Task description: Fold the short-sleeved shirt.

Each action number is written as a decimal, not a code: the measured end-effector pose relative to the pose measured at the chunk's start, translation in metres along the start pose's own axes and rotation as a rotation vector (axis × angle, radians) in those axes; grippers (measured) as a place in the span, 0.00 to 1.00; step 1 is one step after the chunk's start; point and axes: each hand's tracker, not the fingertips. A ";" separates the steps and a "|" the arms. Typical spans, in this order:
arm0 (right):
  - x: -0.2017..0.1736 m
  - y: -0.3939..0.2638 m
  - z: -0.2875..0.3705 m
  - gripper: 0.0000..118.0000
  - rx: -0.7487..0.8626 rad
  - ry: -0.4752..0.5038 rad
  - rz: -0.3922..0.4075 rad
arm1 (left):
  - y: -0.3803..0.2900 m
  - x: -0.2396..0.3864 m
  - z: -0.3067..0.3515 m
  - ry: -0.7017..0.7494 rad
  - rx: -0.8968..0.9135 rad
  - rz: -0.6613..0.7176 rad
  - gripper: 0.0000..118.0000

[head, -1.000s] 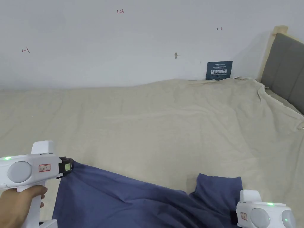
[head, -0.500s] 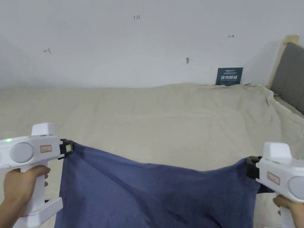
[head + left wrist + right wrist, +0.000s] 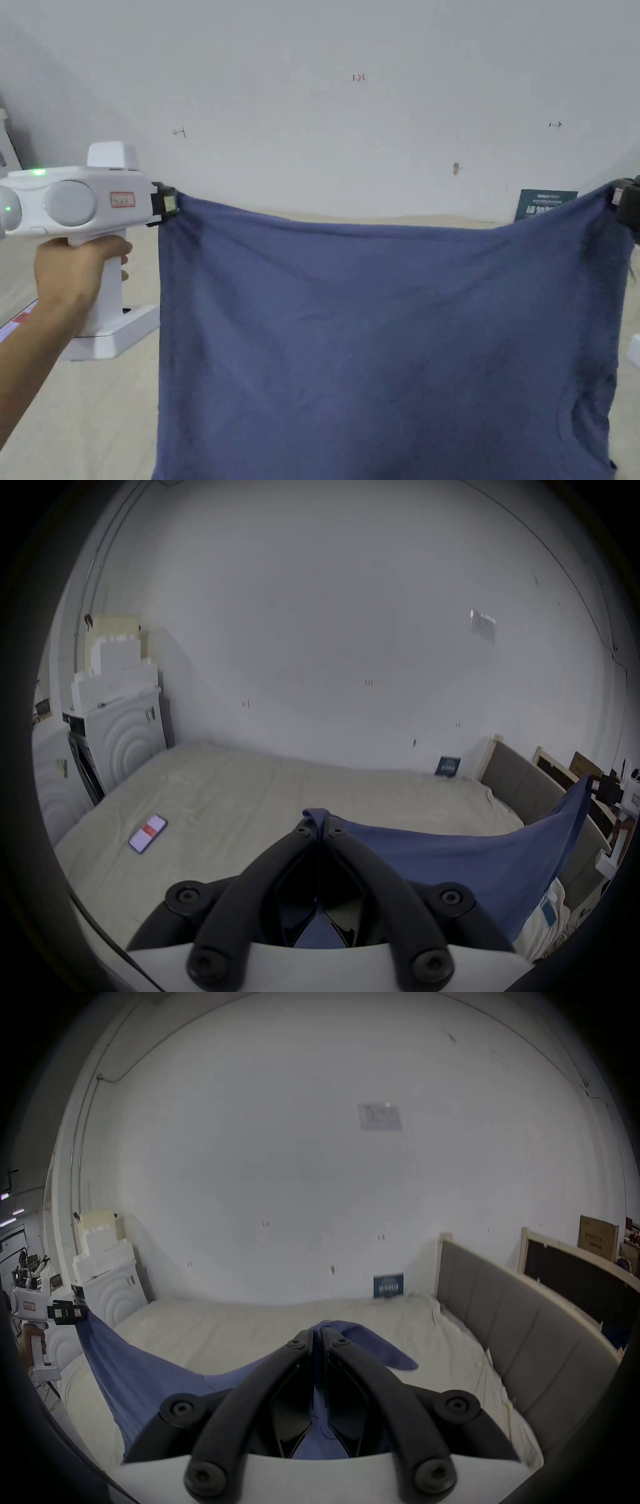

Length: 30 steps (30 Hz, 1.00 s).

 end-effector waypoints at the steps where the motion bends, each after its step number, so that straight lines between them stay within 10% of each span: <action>1: -0.002 0.009 0.000 0.02 0.017 0.002 0.005 | 0.009 -0.001 0.003 0.001 0.018 0.008 0.00; 18: -0.017 0.145 -0.035 0.02 0.217 -0.016 0.100 | 0.141 0.018 0.005 0.037 0.205 -0.023 0.00; 30: 0.001 0.032 -0.100 0.02 0.050 0.003 0.105 | 0.041 0.019 -0.088 0.052 0.017 -0.053 0.00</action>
